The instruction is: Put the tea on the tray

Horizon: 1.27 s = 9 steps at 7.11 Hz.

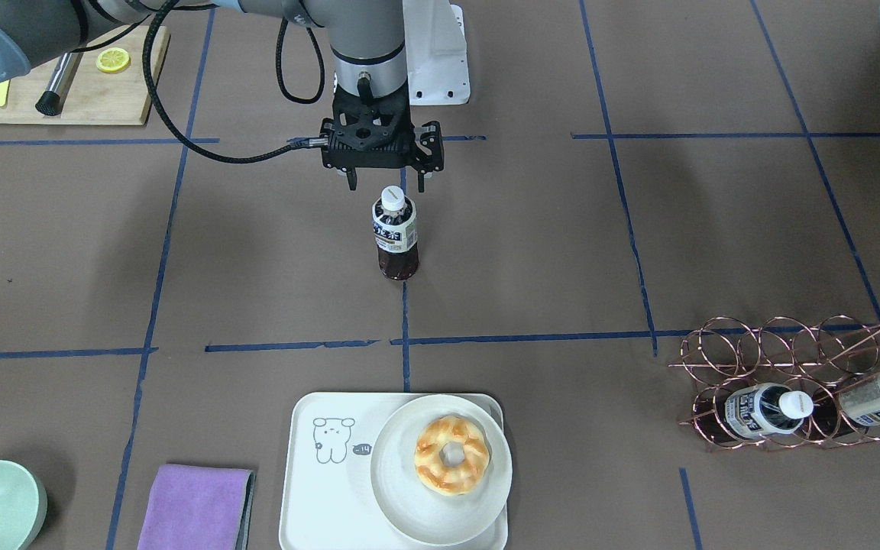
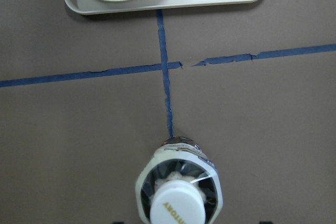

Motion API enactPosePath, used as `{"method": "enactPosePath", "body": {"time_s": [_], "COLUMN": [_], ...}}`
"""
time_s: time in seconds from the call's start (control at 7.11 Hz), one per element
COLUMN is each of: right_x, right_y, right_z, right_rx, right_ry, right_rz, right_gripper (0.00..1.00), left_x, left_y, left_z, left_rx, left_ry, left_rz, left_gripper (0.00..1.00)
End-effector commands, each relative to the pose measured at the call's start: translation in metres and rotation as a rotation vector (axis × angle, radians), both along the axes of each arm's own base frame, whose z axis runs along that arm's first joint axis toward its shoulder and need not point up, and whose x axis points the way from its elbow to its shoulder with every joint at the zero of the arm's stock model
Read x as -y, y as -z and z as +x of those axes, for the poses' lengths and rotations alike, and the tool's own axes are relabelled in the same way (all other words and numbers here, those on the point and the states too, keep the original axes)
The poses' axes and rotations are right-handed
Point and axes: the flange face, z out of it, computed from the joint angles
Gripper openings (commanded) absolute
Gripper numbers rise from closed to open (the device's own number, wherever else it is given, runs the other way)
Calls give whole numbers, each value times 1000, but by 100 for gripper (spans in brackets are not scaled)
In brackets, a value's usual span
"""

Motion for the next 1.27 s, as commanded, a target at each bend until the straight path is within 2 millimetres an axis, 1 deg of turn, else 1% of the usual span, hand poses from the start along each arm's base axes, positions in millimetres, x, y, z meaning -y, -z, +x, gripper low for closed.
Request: {"method": "enactPosePath", "body": {"time_s": [0.0,0.56,0.7,0.84,0.98,1.13], "right_x": [1,3,3,3,2,2], "right_y": [0,-1,0,0,3,5], "right_z": [0,0,1,1,4,5], "right_rx": [-3,-13,-11,-11,-2,0], "right_ry": [-2,-13,-13,-13,-13,-15], "right_rz": [3,22,21,21,25,26], "right_gripper": [65,58,51,24,0,0], "left_x": [0,0,0,1,0,0], "left_y": [0,0,0,0,0,0], "left_z": [-1,-1,-1,-1,-1,-1], "left_rx": [0,3,3,3,3,3], "left_ry": [-2,0,0,0,0,0], "left_rz": [2,3,3,4,4,3], "left_gripper": [100,100,100,100,100,100]}}
